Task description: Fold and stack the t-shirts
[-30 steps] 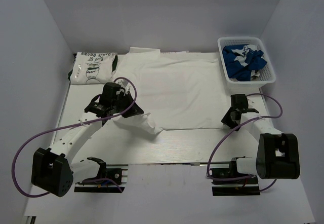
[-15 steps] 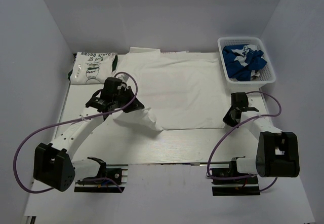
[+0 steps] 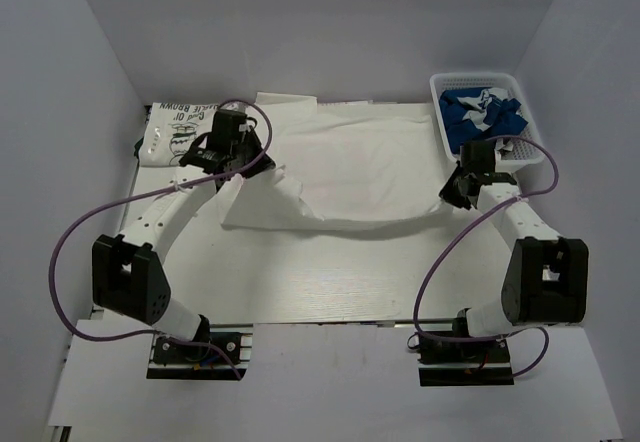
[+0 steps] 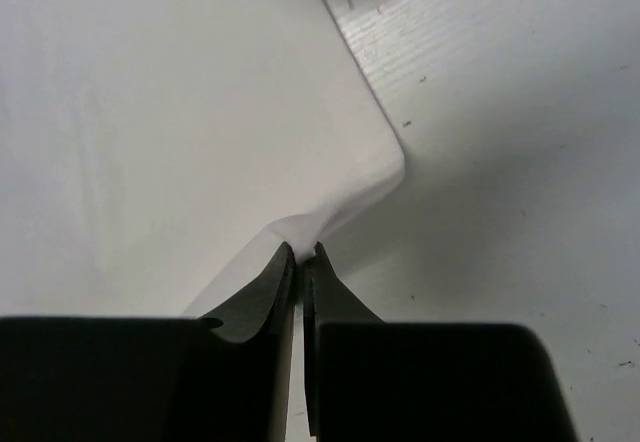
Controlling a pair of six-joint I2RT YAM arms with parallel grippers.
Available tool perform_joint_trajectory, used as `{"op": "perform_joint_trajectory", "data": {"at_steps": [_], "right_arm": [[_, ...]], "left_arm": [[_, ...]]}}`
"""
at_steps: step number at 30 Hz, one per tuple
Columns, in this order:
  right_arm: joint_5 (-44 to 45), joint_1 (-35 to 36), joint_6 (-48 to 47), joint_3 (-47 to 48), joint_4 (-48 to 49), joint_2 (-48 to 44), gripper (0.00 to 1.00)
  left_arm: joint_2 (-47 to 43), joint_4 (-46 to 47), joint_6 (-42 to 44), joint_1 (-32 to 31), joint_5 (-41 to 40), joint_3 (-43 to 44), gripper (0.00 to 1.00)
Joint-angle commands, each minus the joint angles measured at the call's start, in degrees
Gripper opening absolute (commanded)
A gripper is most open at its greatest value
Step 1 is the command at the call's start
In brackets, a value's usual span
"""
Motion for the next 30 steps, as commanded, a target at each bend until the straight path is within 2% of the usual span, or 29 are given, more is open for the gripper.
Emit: {"op": "perform_joint_trajectory", "data": {"at_steps": [1, 10, 11, 13, 14, 15, 17, 18, 20, 21, 22, 23, 30], "right_arm": [[1.9, -0.2, -0.2, 5.4, -1.9, 2.3, 0.0], [5.2, -0.1, -1.4, 15.9, -2.2, 10.0, 0.0], [5.8, 0.0, -1.5, 17.0, -2.7, 12.9, 0.15], [6.8, 0.0, -1.8, 20.8, -4.7, 15.1, 0.32], [6.8, 0.0, -2.2, 23.8, -5.0, 17.2, 0.42], [5.4, 0.3, -2.8, 24.4, -5.5, 17.9, 0.44], [4.2, 0.8, -4.1, 25.3, -5.6, 18.1, 0.48], [3.4, 1.0, -4.7, 25.4, -5.1, 18.1, 0.6], [2.5, 1.6, -5.8, 25.2, -5.6, 17.1, 0.63], [2.2, 2.0, -6.1, 25.0, -5.3, 16.3, 0.74], [0.4, 2.4, -6.5, 24.4, -4.9, 15.7, 0.79], [-0.2, 2.5, -7.7, 22.5, -4.3, 14.8, 0.88], [-4.8, 7.3, -10.1, 15.0, 0.5, 11.7, 0.9]], "left_arm": [[2.7, 1.7, 2.7, 1.3, -3.8, 5.7, 0.0], [18.5, 2.6, 6.1, 5.3, -3.3, 19.4, 0.0], [20.3, 2.6, 6.1, 6.0, -3.8, 20.6, 0.06], [27.5, 2.6, 6.8, 6.6, -4.5, 26.7, 0.34], [30.0, 0.7, 7.4, 7.1, -4.5, 31.8, 0.7], [32.6, -0.5, 8.1, 7.1, -4.0, 34.7, 0.83], [38.3, -2.8, 9.4, 7.6, -3.5, 41.4, 1.0], [39.5, -3.3, 9.9, 7.6, -1.9, 43.0, 1.0], [40.2, -3.3, 10.5, 8.2, -0.7, 43.9, 1.0], [39.4, -3.3, 11.1, 8.2, 0.6, 43.9, 1.0], [38.4, -2.6, 11.1, 8.2, 0.6, 42.7, 1.0], [37.1, -1.6, 11.1, 8.2, 0.6, 39.5, 1.0], [18.7, 8.5, 10.6, 7.0, -0.6, 13.0, 1.0]]}}
